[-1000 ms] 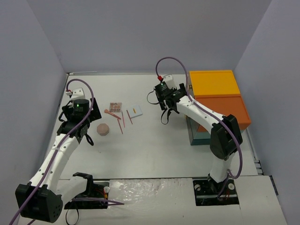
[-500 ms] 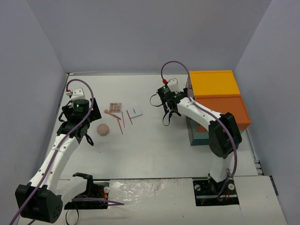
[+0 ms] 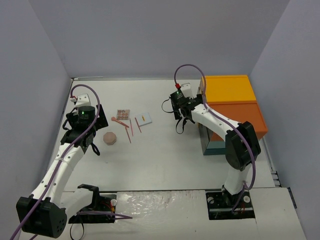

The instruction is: Organize the makeup

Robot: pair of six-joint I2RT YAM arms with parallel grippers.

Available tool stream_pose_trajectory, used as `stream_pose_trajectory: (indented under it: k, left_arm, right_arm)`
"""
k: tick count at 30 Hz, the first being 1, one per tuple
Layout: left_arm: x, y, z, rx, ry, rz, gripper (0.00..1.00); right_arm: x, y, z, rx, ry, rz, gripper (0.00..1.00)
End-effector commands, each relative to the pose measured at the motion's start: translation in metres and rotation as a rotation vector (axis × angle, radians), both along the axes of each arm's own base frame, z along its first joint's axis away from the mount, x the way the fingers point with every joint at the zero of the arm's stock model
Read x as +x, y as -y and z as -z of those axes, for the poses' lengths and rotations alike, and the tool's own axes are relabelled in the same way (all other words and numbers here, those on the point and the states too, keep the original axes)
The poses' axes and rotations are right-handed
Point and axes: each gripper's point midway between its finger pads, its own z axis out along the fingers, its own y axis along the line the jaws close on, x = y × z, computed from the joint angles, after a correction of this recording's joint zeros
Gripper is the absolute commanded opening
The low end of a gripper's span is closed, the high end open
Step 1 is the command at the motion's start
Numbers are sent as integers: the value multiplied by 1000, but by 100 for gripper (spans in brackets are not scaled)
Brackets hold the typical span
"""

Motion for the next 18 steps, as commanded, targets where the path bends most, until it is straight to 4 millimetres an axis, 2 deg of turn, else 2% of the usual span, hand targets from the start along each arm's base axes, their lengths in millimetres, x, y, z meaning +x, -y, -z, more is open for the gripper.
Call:
stream_pose_trajectory:
  k: [1, 5, 8, 14, 18]
  left_arm:
    - [9, -3, -26, -7, 101, -13, 97]
    - [9, -3, -27, -5, 102, -16, 97]
    - [8, -4, -27, -4, 101, -18, 97]
    - [9, -3, -26, -5, 101, -16, 97]
    - [9, -3, -27, -6, 102, -15, 97]
  right_arm:
    - [-10, -40, -16, 135, 15, -54, 99]
    - [-14, -52, -15, 140, 7, -73, 99]
    - [-15, -57, -22, 126, 22, -79, 99]
    - [-12, -64, -55, 113, 78, -89, 99]
    - [-10, -59, -86, 111, 146, -76, 100]
